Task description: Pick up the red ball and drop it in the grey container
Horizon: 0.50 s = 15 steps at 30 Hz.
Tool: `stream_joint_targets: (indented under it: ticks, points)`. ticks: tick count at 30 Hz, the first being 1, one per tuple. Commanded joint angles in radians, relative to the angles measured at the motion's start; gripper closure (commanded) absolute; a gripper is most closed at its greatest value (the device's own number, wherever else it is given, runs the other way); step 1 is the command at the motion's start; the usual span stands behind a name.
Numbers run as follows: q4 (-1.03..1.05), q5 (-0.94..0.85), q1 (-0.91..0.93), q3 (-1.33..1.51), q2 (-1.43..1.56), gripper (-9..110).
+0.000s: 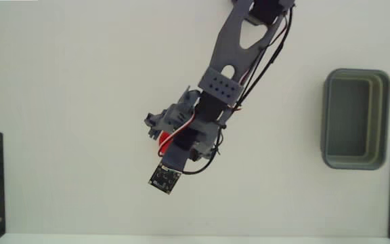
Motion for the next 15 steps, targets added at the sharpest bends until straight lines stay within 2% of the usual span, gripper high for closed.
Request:
stream_joint_targets:
  ticks: [1, 15]
  points:
    - [-0.007, 0.005, 0.005, -0.055, 0.022, -9]
    - [-0.004, 0.005, 0.005, -0.104, -0.024, -9]
